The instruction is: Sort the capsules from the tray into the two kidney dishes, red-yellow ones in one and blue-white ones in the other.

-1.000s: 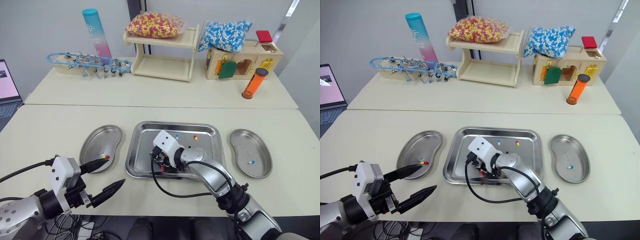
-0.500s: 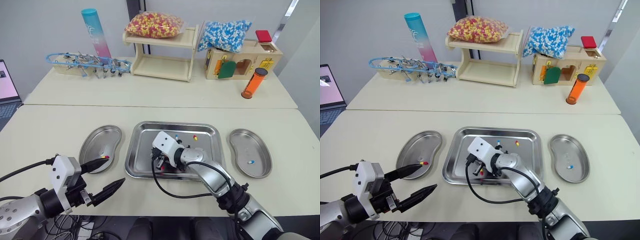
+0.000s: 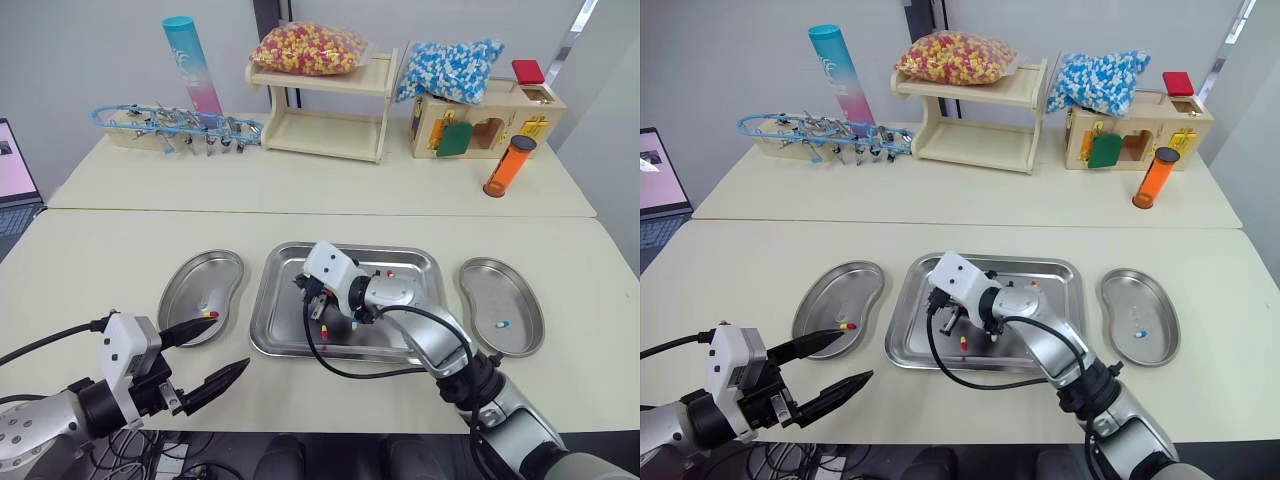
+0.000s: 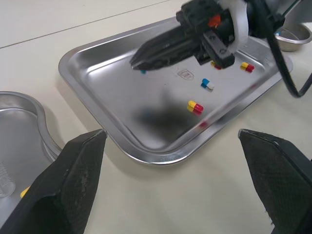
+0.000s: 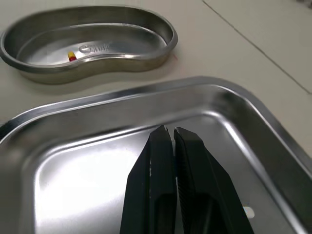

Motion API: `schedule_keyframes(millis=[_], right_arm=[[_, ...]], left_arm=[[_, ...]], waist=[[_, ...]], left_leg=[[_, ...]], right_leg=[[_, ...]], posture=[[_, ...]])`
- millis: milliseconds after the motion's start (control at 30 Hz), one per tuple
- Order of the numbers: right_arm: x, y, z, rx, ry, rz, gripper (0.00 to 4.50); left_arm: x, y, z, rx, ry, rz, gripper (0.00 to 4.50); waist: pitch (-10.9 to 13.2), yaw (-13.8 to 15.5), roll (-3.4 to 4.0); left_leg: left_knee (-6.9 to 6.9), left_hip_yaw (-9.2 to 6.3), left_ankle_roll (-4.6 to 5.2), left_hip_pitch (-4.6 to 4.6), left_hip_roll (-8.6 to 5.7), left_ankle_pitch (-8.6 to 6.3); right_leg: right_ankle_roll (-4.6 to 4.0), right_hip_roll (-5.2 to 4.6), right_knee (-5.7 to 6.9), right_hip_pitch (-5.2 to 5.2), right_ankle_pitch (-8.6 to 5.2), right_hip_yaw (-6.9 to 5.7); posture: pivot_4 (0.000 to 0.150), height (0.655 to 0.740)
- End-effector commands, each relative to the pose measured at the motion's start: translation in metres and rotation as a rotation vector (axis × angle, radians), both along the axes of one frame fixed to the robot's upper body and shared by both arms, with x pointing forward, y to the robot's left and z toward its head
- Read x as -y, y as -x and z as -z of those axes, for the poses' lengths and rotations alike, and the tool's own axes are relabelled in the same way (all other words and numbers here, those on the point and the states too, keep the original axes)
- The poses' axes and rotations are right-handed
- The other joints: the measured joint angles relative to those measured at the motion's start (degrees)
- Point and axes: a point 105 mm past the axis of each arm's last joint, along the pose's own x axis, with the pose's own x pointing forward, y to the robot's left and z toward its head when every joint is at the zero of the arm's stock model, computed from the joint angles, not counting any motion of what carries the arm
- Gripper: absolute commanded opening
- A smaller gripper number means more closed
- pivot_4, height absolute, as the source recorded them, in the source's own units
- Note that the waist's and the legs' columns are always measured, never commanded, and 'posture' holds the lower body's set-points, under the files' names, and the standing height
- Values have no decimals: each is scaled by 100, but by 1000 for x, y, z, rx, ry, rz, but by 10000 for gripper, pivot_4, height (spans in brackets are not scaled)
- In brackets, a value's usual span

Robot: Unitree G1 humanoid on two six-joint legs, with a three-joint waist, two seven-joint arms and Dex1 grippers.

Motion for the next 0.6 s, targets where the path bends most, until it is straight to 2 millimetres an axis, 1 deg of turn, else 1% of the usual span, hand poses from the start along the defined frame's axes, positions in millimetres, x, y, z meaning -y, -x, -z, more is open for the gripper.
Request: schedule_keyframes(millis=[33, 133, 267, 367, 467, 500, 567, 600], right_arm=[[7, 8, -22, 17, -43, -54, 255], [19, 14, -27, 7, -46, -64, 255], [42, 28, -34, 0, -49, -77, 255], [57, 39, -37, -2, -43, -87, 255], [81, 48, -47, -20, -51, -77, 255], [92, 50, -51, -25, -56, -67, 255], [122, 50, -56, -34, -45, -4, 255], [132, 50, -57, -37, -38, 20, 255]], left_arm=[[4, 2, -2, 10, 3, 30, 45000], [11, 4, -3, 2, 2, 86, 45000], [30, 8, -8, 7, 12, 214, 45000], [40, 9, -11, 16, 32, 265, 45000], [50, 7, -14, 34, 52, 319, 45000], [55, 7, -14, 38, 56, 355, 45000], [68, 6, -15, 63, 67, 431, 45000], [72, 6, -15, 71, 71, 452, 45000]], waist=[[0, 4, 0], [1, 1, 1], [2, 23, 3], [2, 35, 3], [4, 58, 6], [4, 83, 6], [5, 98, 7], [6, 118, 10]], left_leg=[[0, 0, 0, 0, 0, 0], [-1, 1, 0, 0, 0, 0], [-1, 0, 0, -5, 0, 0], [0, 1, 0, -6, 0, 0], [0, 0, 1, -6, 0, 0], [0, 0, 1, -6, 0, 0], [0, 2, 1, -6, 0, 0], [0, 3, 1, -6, -1, 0]], right_leg=[[0, 0, -1, 0, 0, 0], [0, 0, -1, 0, 0, 1], [0, 0, -3, 0, 0, -1], [0, 0, -5, 1, 0, 0], [0, 0, -4, 1, 0, -1], [0, 0, -5, 2, 0, -1], [0, 0, -5, 2, 0, -1], [0, 0, -6, 5, 0, -1]], posture=[[1500, 7400], [1500, 7400], [1500, 7400], [1500, 7400], [1500, 7400], [1500, 7400], [1500, 7400], [1500, 7400]])
